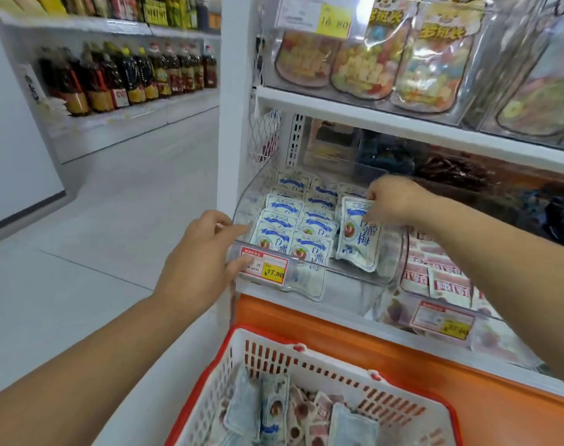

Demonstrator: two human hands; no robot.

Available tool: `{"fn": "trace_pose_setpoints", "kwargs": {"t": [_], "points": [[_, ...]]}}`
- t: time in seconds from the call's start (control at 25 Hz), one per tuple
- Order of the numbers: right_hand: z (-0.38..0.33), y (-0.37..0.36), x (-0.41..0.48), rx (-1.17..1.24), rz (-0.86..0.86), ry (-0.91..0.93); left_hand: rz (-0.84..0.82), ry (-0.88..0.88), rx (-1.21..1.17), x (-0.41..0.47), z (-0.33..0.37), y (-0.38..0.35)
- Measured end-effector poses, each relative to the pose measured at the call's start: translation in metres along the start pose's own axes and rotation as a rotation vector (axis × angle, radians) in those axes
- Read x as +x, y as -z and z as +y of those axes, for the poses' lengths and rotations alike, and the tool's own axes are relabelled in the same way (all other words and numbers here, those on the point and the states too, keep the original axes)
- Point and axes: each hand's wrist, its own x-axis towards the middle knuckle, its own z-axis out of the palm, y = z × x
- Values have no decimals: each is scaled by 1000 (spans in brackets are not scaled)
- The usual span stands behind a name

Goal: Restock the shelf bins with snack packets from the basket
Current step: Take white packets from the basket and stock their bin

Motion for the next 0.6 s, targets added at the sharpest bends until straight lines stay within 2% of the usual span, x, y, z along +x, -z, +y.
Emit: {"fn": "trace_pose_setpoints", "kwargs": {"t": [0.12, 0.36, 0.6], "points": [[0, -17, 22, -231, -121, 32, 12, -32, -66, 8, -12, -8], [-10, -22, 33, -663, -168, 77, 14, 1, -195, 11, -22, -18], [-14, -28, 31, -754, -129, 67, -22, 20, -180, 9, -18, -18]]}}
